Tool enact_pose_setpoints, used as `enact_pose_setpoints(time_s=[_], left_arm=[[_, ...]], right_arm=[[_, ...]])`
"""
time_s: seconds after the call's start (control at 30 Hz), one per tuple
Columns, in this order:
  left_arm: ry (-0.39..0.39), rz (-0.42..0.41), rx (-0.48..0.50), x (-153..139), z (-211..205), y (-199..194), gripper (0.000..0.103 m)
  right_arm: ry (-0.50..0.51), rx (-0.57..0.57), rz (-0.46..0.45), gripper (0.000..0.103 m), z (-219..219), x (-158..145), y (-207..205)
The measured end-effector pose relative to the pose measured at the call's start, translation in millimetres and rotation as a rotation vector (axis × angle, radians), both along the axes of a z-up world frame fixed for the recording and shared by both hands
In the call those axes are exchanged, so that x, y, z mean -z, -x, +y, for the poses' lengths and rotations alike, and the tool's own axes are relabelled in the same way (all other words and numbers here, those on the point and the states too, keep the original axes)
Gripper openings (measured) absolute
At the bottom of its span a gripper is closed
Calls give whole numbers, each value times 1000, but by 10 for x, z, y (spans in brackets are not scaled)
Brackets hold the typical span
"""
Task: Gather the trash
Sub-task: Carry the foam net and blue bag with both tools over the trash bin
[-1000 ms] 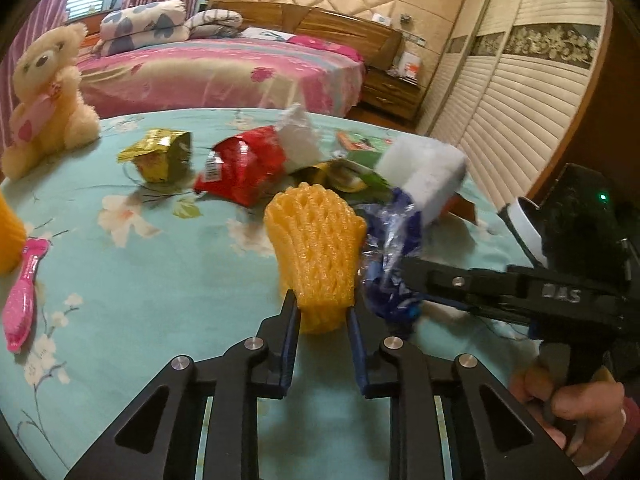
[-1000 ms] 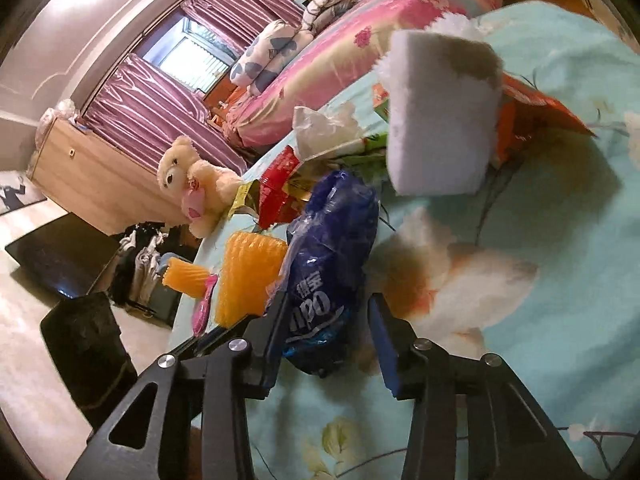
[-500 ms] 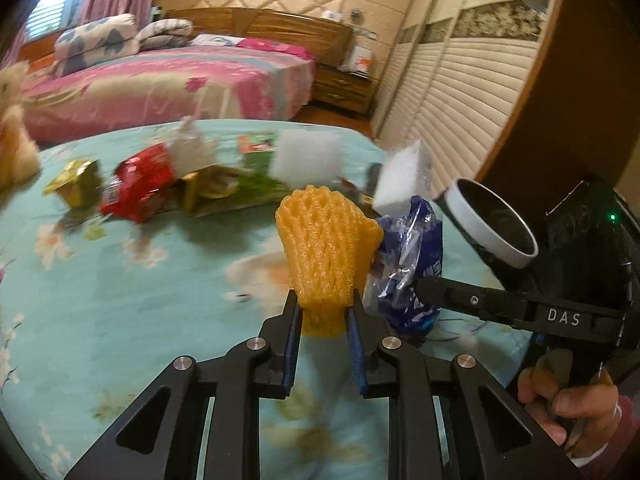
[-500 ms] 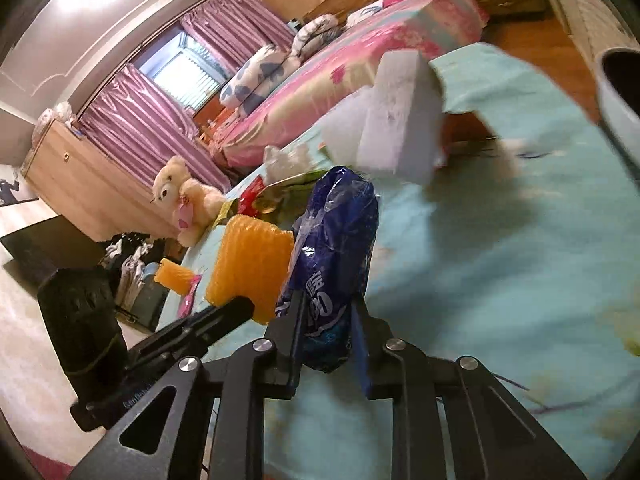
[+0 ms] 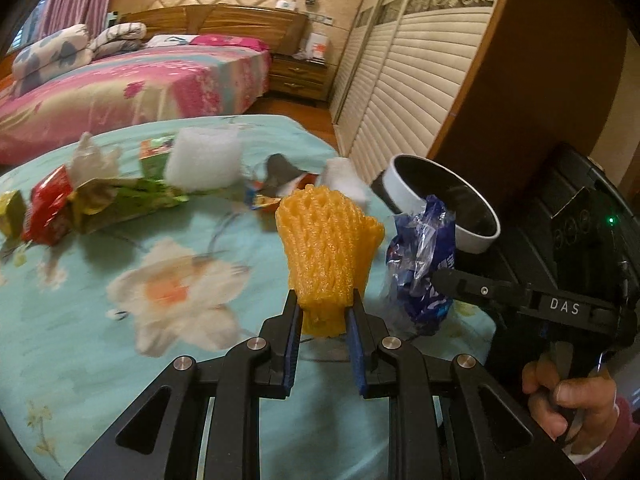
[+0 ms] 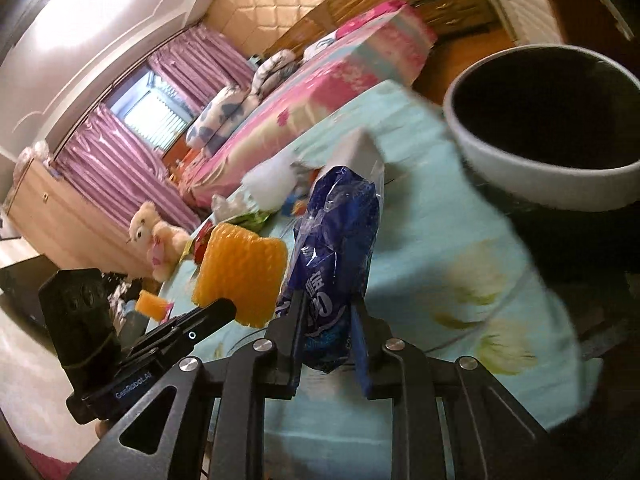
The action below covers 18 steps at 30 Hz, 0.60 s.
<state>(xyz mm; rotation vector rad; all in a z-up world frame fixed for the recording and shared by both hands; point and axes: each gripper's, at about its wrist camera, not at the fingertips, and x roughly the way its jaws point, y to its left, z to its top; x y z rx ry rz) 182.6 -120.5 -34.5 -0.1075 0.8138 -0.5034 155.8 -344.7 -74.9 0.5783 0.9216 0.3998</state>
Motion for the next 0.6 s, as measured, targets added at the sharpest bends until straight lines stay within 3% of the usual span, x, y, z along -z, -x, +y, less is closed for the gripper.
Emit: enact_pose_setpoints(time_s=[0.6], left_arm=[[-8, -31, 98, -36, -898, -292, 20]], right_arm=[[80, 177, -54, 21, -777, -214, -14]])
